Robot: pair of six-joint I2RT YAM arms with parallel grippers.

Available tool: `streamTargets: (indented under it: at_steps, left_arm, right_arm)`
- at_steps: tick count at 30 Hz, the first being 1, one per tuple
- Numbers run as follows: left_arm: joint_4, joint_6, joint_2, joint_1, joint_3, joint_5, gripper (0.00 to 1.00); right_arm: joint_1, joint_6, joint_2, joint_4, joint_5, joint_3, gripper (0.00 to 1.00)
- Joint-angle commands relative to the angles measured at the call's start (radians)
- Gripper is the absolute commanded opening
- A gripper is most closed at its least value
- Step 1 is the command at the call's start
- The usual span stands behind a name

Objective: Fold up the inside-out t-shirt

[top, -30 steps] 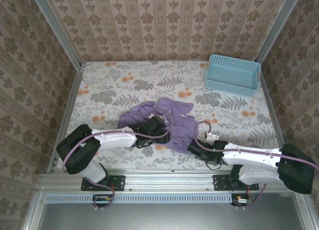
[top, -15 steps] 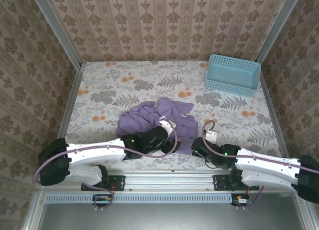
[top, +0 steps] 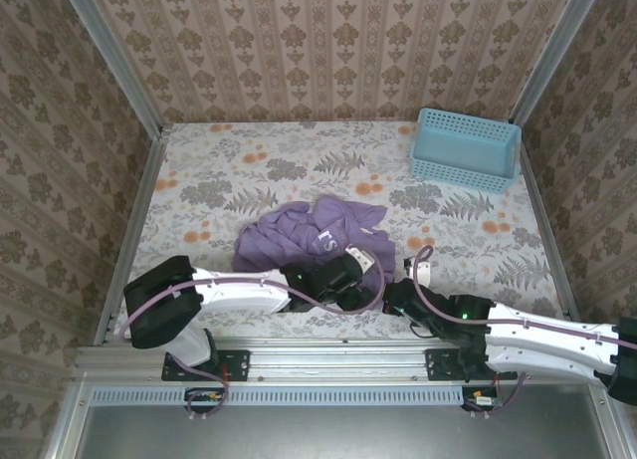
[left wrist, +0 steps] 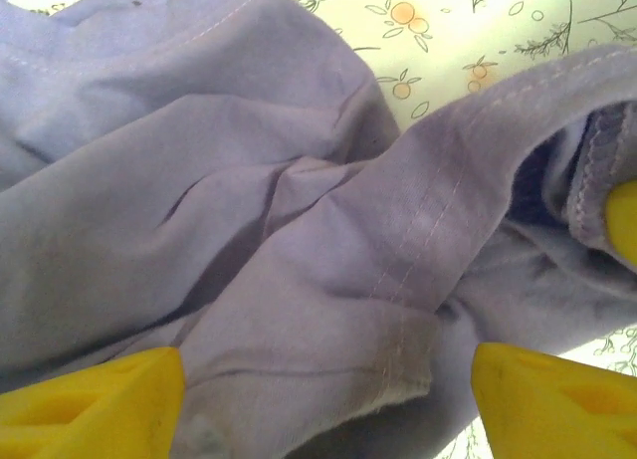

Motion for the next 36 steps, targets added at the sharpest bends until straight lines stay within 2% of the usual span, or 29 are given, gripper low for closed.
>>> streamTargets:
  at_steps: [1, 6, 13, 16, 19, 22, 25, 32, 36]
  left_arm:
    - [-0.018, 0.017, 0.053, -0.003, 0.045, -0.002, 0.75]
    - [-0.074, 0.004, 0.098, 0.006, 0.088, -0.061, 0.65]
    - [-0.086, -0.045, 0.012, 0.057, 0.061, -0.125, 0.34]
    - [-0.065, -0.068, -0.033, 0.094, 0.035, -0.090, 0.12]
    - [-0.042, -0.092, -0.077, 0.132, 0.007, -0.034, 0.04]
    - [-0.008, -0.113, -0.133, 0.163, -0.028, 0.032, 0.00]
    - [0.030, -0.129, -0.192, 0.185, -0.065, 0.095, 0.00]
    - [0.059, -0.142, -0.294, 0.198, -0.102, 0.145, 0.00]
    - [0.151, -0.151, -0.341, 0.214, -0.144, 0.243, 0.00]
  right_arm:
    - [0.008, -0.015, -0.019, -0.023, 0.049, -0.004, 0.00]
    - [0.010, 0.007, -0.025, -0.065, 0.071, 0.004, 0.00]
    - [0.010, 0.022, -0.002, -0.139, 0.097, 0.018, 0.00]
    - [0.010, 0.016, 0.027, -0.139, 0.098, 0.014, 0.00]
    - [0.011, 0.001, 0.044, -0.158, 0.099, 0.009, 0.00]
    - [0.010, -0.007, 0.055, -0.189, 0.117, 0.019, 0.00]
    - [0.008, -0.020, 0.049, -0.230, 0.140, 0.041, 0.00]
    - [0.006, -0.131, -0.043, -0.227, 0.155, 0.083, 0.00]
    - [-0.016, -0.174, -0.071, -0.252, 0.171, 0.106, 0.00]
